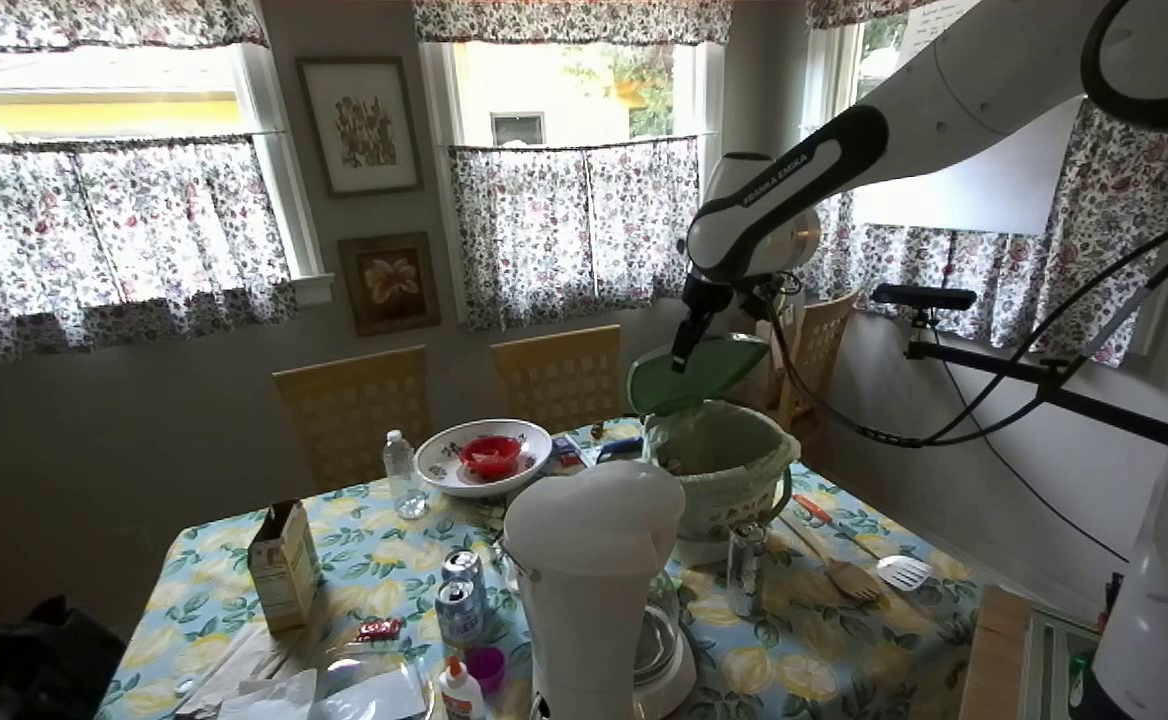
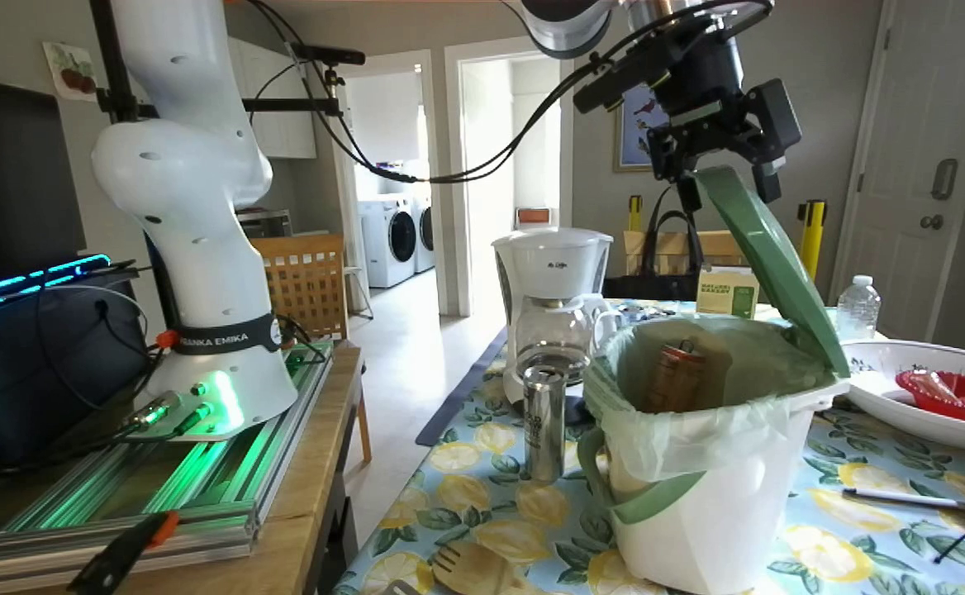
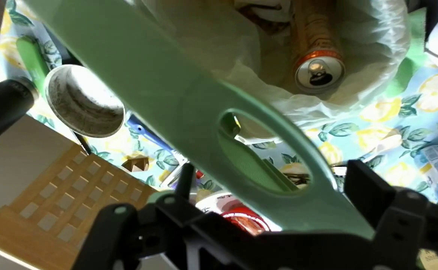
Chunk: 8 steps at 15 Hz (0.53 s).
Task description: Remove the can from the rubbish bin
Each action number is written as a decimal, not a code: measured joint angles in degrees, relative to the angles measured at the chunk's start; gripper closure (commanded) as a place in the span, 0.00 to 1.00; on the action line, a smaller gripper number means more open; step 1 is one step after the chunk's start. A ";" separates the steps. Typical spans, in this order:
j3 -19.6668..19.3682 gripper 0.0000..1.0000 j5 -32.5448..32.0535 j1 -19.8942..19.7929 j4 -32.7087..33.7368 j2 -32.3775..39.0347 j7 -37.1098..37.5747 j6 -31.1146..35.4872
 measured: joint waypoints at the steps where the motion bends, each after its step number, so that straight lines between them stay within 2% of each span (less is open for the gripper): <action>1: 0.20 0.00 -0.21 0.00 0.29 0.00 0.82 -1.29; 8: 1.18 0.00 -1.29 0.00 1.69 0.00 4.72 -7.55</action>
